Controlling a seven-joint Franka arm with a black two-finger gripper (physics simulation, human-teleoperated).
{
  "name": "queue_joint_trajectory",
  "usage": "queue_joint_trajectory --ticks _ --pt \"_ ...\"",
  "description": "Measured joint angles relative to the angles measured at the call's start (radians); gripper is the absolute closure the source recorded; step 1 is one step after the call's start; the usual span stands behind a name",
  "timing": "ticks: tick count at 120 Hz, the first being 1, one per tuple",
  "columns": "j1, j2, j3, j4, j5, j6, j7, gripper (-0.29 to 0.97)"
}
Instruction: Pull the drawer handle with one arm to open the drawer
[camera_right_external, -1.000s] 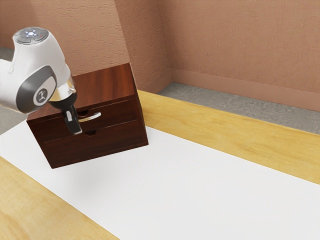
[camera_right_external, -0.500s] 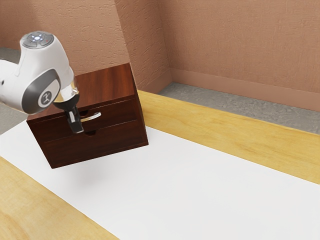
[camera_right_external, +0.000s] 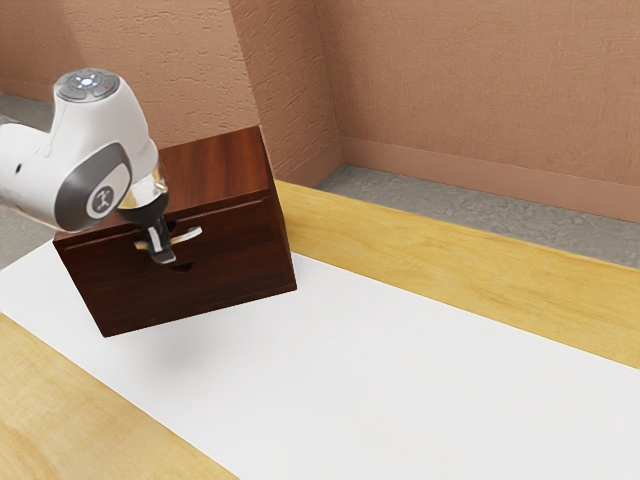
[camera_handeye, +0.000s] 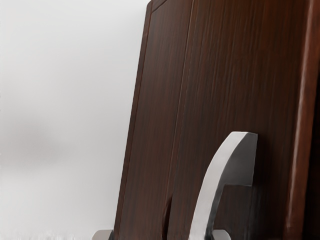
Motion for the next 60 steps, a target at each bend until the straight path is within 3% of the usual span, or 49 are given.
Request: queue_joint_trajectory --ticks 60 --pt "-0.025 0.030 -0.002 0.025 -0.001 0.003 -0.002 0.53"
